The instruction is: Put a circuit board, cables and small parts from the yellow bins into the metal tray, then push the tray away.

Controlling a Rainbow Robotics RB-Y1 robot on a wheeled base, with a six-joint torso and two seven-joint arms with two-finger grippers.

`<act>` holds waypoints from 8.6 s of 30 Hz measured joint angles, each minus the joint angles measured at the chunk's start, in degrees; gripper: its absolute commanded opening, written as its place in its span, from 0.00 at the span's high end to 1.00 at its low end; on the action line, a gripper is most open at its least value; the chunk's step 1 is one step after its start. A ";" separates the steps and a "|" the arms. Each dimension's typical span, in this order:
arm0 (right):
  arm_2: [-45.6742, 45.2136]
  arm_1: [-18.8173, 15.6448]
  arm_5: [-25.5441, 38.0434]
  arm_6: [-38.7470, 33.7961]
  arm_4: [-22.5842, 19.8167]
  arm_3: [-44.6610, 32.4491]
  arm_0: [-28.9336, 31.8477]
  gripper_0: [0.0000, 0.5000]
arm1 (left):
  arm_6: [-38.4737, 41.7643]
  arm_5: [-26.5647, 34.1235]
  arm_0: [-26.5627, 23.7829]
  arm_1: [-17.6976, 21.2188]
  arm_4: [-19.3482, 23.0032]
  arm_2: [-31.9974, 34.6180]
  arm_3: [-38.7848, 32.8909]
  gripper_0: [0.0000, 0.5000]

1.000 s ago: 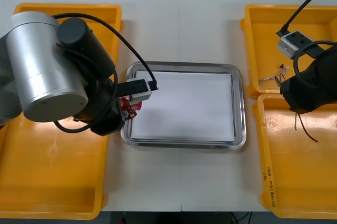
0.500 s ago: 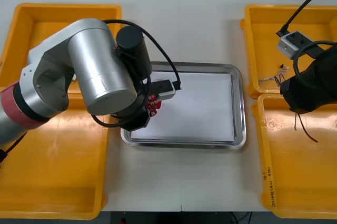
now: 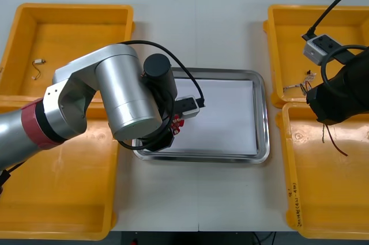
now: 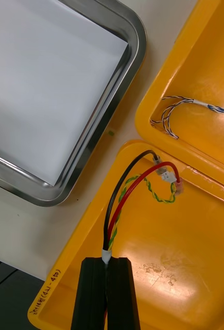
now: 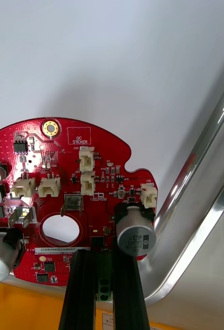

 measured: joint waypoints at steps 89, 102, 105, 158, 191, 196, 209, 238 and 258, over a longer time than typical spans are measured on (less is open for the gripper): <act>17.55 9.45 -6.98 12.34 5.05 3.71 -10.84 1.00 | 5.04 12.41 -1.27 0.10 5.85 16.37 1.13 0.00; 23.64 13.21 -14.76 32.74 6.48 15.30 -12.24 1.00 | 5.04 16.23 -1.19 4.23 7.71 26.99 -0.16 0.00; 26.13 13.91 -16.23 33.10 8.08 16.80 -12.77 1.00 | 5.04 16.24 -0.49 5.41 7.71 29.28 -0.18 0.00; 45.30 14.61 -35.26 53.72 11.84 30.39 -14.01 0.68 | -13.14 11.10 4.92 5.84 1.65 45.73 18.67 0.00; 21.75 20.28 -17.93 53.64 7.92 28.45 -14.01 0.00 | -13.14 -4.81 3.45 5.89 -4.30 48.65 37.94 0.00; 13.94 23.18 -10.16 49.50 7.60 28.33 -14.01 0.00 | -13.15 -6.23 3.24 5.89 -6.17 48.65 39.06 0.00; -1.29 23.66 -0.96 34.12 7.78 26.13 -14.07 0.00 | -13.15 -12.40 3.22 5.90 -6.54 48.65 46.13 0.00; -13.39 23.60 -10.76 33.21 24.60 47.93 -17.76 0.00 | -13.35 -22.87 3.21 5.81 -5.46 48.65 55.27 0.00; -13.80 20.13 -20.36 41.72 25.96 60.10 -17.98 0.00 | -17.81 -24.93 3.18 5.76 -2.07 48.64 57.63 0.99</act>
